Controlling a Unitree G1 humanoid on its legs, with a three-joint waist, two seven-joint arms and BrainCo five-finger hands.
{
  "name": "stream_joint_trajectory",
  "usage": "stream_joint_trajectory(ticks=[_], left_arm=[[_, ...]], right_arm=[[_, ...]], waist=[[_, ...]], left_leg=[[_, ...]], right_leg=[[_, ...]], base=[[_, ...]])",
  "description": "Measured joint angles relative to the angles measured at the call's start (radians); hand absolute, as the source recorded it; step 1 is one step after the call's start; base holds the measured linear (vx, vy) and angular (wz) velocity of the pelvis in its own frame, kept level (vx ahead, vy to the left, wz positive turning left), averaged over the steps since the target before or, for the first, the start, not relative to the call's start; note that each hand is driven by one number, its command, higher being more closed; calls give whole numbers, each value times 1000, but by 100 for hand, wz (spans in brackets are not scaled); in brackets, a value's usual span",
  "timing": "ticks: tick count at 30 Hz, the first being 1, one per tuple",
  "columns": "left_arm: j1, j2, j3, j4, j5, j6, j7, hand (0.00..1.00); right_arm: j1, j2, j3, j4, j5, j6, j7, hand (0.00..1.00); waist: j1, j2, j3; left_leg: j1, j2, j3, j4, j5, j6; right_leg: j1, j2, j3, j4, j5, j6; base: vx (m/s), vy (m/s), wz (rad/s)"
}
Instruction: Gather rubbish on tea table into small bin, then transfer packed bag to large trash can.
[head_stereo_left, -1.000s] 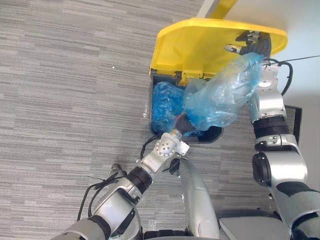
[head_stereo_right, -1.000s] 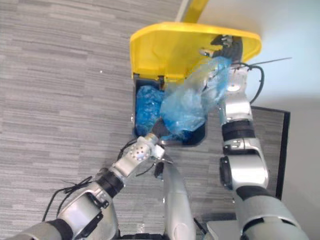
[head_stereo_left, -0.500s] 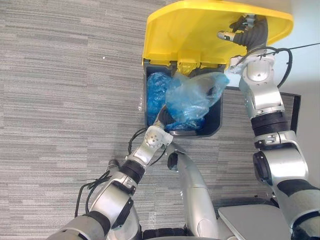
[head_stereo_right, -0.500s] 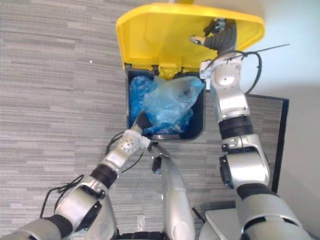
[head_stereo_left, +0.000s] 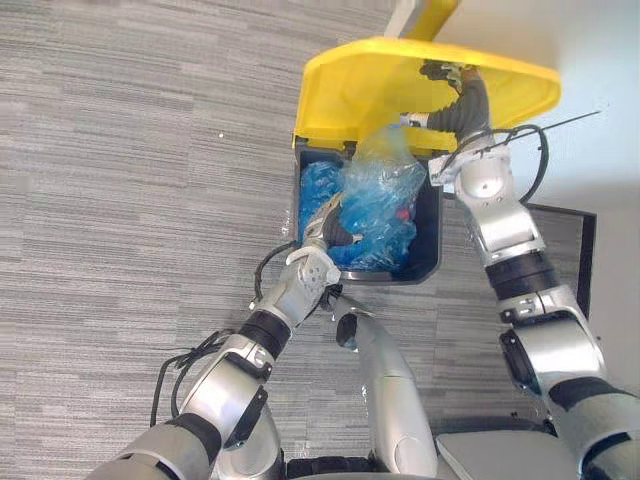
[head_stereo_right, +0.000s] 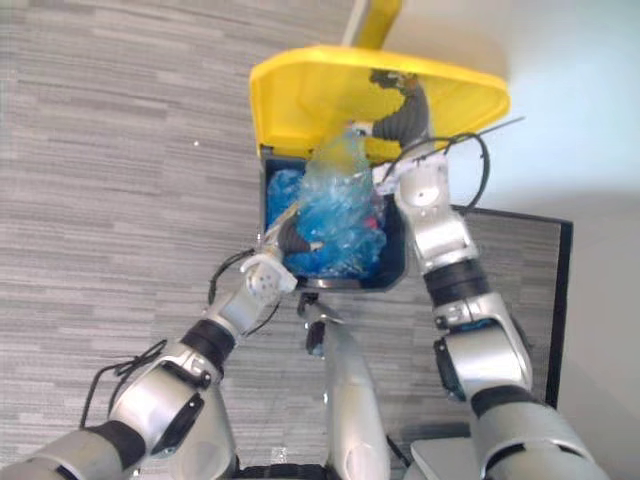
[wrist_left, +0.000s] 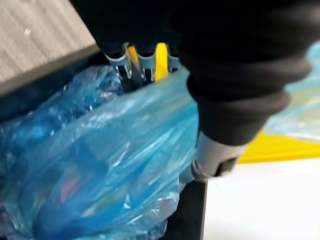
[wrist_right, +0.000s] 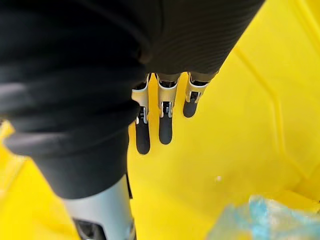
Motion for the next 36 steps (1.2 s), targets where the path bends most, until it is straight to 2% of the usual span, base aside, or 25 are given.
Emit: stream_joint_trajectory(ticks=[5,9,12,16,19,22,26,30,32,33,34,35,36], left_arm=[[1,24,-31,-70,90,19,1,0],[34,39,-37,-137,103,20,1,0],[96,39,-35,-212,98,18,2,0],[218,65,-23,-291,26,9,0,0],[334,82,34,-329,-71,-15,-3,0],[453,99,109,-338,-145,-24,-20,0],[629,133,251,-324,-246,-29,-42,0],[724,145,337,-186,-267,-26,-43,0],[753,150,380,-82,-267,-11,-42,0],[759,144,393,-57,-267,-8,-42,0],[770,134,404,-27,-267,-8,-41,0],[785,129,419,-3,-270,-2,-42,0],[790,121,445,2,-276,1,-40,0]], right_arm=[[74,6,0,-53,-49,-7,14,0],[140,40,-2,-77,-88,-19,17,0],[214,58,-4,-77,-116,-33,18,0],[316,96,-9,-65,-155,-36,36,0],[389,123,-39,2,-159,-35,54,0],[447,128,-50,70,-195,-20,70,0],[530,194,-87,125,-229,-6,94,0],[595,229,-89,167,-248,-3,106,0],[654,262,-89,168,-267,-4,113,0],[677,274,-90,168,-268,-4,114,0],[713,298,-90,167,-267,-4,115,0],[749,328,-91,165,-262,-5,116,0],[789,351,-94,164,-261,-7,116,0]], waist=[[14,3,-4],[20,6,-13],[32,7,-35],[48,12,-51],[55,14,-55],[64,30,-77],[75,33,-79],[76,34,-90],[73,27,-114],[68,27,-119],[64,22,-135],[49,11,-144],[34,2,-150]], left_leg=[[40,-4,6,-40,22,-8],[82,-9,9,-67,31,-8],[98,-18,9,-84,36,1],[132,-22,2,-89,38,4],[168,-37,-12,-101,40,12],[182,-55,-17,-108,43,20],[260,-76,-15,-112,39,33],[319,-100,11,-111,32,42],[327,-117,15,-106,32,42],[330,-118,15,-118,40,49],[330,-98,36,-155,73,45],[336,-105,39,-163,93,27],[351,-111,35,-164,94,25]], right_leg=[[31,-3,-2,-18,-1,-1],[68,-4,-5,-26,-4,1],[80,-10,-7,-28,-9,5],[117,-15,-12,-27,-13,10],[155,-28,-18,-24,-26,26],[172,-46,-19,-23,-29,32],[232,-64,-10,0,-42,50],[275,-87,13,7,-39,60],[282,-96,21,-17,-28,76],[293,-97,10,-43,-41,99],[258,-108,14,35,-85,100],[203,-127,49,289,-107,41],[202,-133,70,448,-119,24]], base=[[6,-17,3],[1,-6,3],[-8,-9,8],[-11,11,7],[-30,25,15],[-31,32,12],[-19,46,0],[-93,79,-7],[-97,69,-13],[-111,13,-11],[-117,-39,2],[-75,-68,12],[-29,-99,26]])
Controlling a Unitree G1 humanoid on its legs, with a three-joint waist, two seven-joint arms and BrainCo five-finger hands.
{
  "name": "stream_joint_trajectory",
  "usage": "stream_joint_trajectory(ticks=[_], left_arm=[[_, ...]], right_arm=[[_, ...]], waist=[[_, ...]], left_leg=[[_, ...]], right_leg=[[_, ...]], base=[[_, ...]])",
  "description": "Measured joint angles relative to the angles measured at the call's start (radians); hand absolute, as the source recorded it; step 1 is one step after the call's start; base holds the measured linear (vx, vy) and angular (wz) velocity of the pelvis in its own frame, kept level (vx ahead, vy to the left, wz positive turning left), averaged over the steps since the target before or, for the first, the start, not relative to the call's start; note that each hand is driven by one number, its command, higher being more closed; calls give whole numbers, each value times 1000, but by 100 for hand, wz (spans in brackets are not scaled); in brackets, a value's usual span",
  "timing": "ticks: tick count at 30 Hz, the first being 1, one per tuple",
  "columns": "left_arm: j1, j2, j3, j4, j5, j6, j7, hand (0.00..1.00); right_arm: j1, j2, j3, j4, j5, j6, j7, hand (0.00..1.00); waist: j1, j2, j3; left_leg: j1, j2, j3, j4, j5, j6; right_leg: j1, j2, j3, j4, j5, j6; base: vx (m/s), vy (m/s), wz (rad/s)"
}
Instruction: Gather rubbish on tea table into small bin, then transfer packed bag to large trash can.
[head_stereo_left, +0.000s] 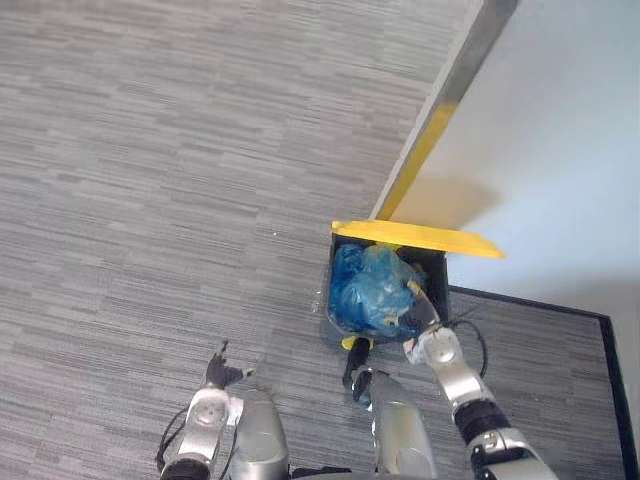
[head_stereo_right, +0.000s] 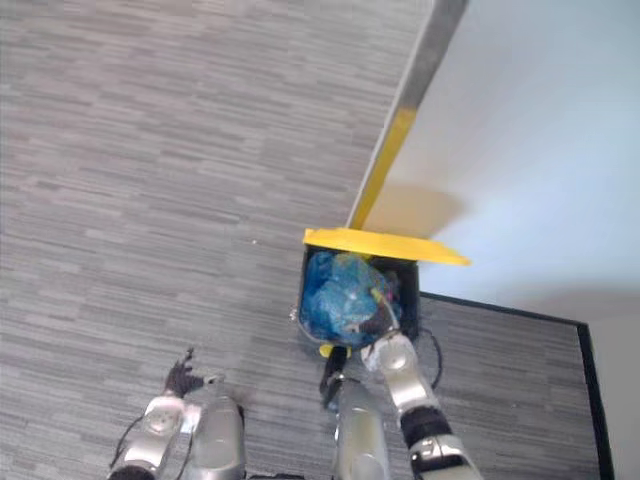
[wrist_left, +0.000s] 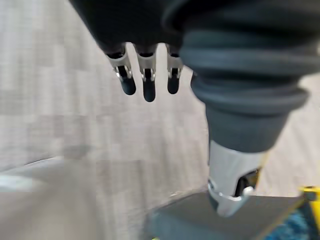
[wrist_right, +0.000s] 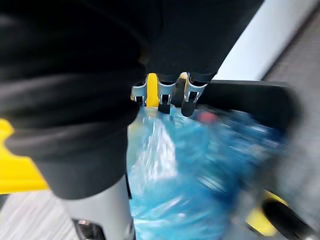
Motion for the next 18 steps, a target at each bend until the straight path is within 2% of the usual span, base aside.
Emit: stream_joint_trajectory(ticks=[1,2,3,4,5,6,7,8,9,11,13,18], left_arm=[[16,-3,18,0,0,9,9,0],[17,-9,29,8,1,16,18,0],[16,-49,35,28,-1,18,23,0],[26,-100,54,39,-5,12,20,0],[23,-115,59,49,-13,10,20,0],[17,-128,66,58,-19,16,20,0],[7,-126,79,78,-31,11,20,0],[-7,-132,91,104,-34,11,19,0],[-15,-137,100,133,-41,11,19,0],[-16,-138,99,165,-52,10,19,0],[-14,-140,100,200,-61,10,20,0],[-12,-133,97,248,-61,10,19,0]], right_arm=[[78,44,-11,2,2,-10,4,0],[112,65,-24,4,5,-16,6,0],[147,78,-43,22,20,-23,6,0],[158,81,-70,53,37,-31,5,0],[173,94,-96,80,45,-35,2,0],[221,111,-137,143,50,-33,-1,0],[237,119,-163,202,66,-26,-5,0],[223,116,-179,232,71,-23,-6,0],[217,107,-203,271,71,-22,-12,0],[207,104,-238,316,92,-25,-17,0],[197,94,-259,366,110,-20,-19,0],[181,76,-273,415,110,-19,-21,0]], waist=[[-10,-20,-35],[-11,-16,-57],[-2,26,-85],[-3,66,-96],[-18,51,-103],[-30,35,-125],[-20,8,-153],[-16,26,-162],[-21,32,-182],[-36,25,-191],[-37,29,-214],[-41,59,-236]], left_leg=[[0,-19,-2,-2,-7,1],[-4,-14,-1,-3,-14,-4],[-20,0,10,-10,-10,22],[-26,17,47,-70,17,53],[-4,6,78,-102,31,47],[14,-13,96,-122,40,48],[6,-15,124,-126,44,39],[-3,-1,137,-131,48,33],[1,5,141,-177,74,32],[37,-10,151,-261,126,26],[74,-29,164,-342,173,20],[124,-57,169,-440,213,31]], right_leg=[[35,6,24,49,-19,2],[63,36,26,-32,-57,52],[153,94,4,-301,-74,26],[113,92,-13,-119,-98,-24],[126,59,-16,-24,-135,-10],[227,31,-1,-81,-186,27],[300,47,-1,-249,-263,14],[297,68,-5,-295,-246,0],[300,92,0,-359,-202,-7],[318,95,4,-407,-173,-10],[331,94,6,-452,-151,-8],[376,95,7,-535,-106,0]], base=[[11,-89,11],[47,-77,-44],[55,34,-105],[27,85,-112],[37,74,-74],[46,-24,-51],[43,-65,-61],[-23,-43,-78],[-8,-8,-51],[32,-4,-12],[63,12,5],[63,51,1]])
